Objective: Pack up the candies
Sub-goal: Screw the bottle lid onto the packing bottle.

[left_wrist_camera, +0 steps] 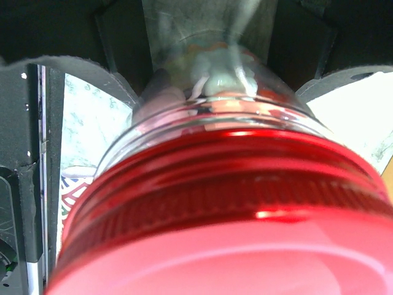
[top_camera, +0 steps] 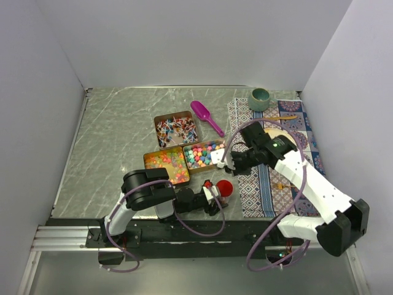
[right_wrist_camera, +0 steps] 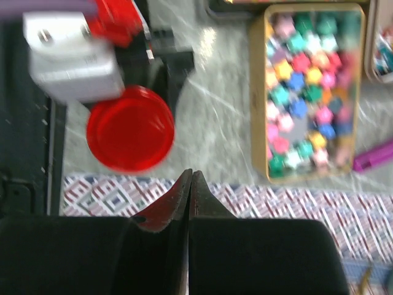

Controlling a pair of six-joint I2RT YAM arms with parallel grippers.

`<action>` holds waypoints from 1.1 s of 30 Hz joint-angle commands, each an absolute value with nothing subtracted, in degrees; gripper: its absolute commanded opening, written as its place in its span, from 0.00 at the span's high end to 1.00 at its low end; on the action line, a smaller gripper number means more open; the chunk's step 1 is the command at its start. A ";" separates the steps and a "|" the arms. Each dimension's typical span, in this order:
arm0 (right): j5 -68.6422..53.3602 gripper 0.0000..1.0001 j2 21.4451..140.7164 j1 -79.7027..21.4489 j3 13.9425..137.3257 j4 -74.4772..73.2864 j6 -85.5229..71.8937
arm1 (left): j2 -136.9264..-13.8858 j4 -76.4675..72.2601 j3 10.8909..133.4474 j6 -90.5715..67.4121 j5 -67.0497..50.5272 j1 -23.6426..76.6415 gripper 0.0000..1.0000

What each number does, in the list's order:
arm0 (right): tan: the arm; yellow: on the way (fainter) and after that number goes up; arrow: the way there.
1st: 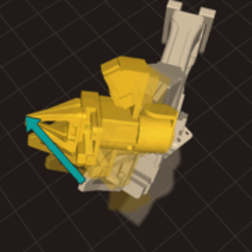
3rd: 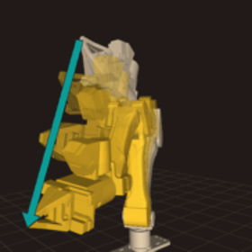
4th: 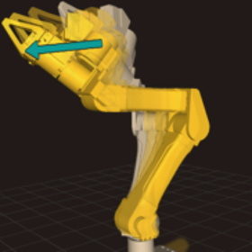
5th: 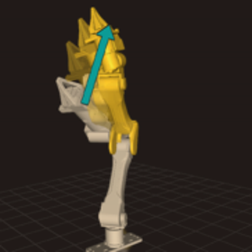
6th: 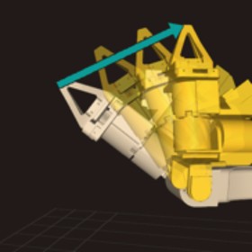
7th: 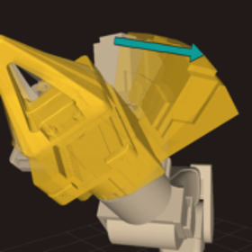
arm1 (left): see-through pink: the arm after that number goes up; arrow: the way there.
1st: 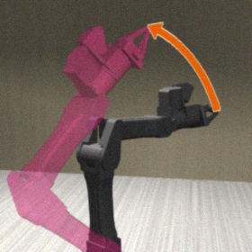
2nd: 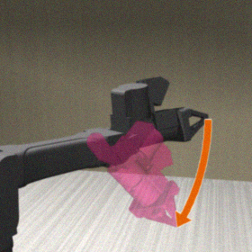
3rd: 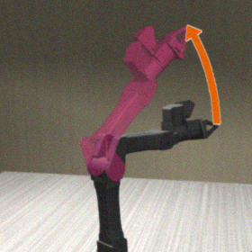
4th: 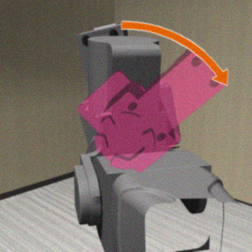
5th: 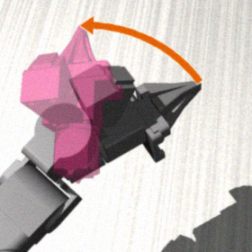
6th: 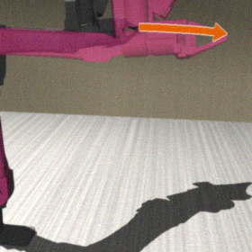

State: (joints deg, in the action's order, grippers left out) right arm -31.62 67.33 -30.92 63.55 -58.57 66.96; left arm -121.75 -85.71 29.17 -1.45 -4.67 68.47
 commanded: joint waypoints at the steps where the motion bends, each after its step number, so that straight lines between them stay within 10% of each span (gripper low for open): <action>1: -35.69 1.00 68.73 -33.66 65.05 -60.82 65.48 | -125.60 -79.19 27.77 -0.70 -6.33 69.61 0.99; 26: -30.24 1.00 64.78 -33.15 65.82 -63.27 64.94 | -126.30 -77.70 28.56 -0.62 -5.01 69.87 0.99; 33: -31.10 0.00 64.86 -31.64 67.15 -73.72 75.37 | -126.74 -77.17 28.92 -0.70 -4.92 70.31 0.99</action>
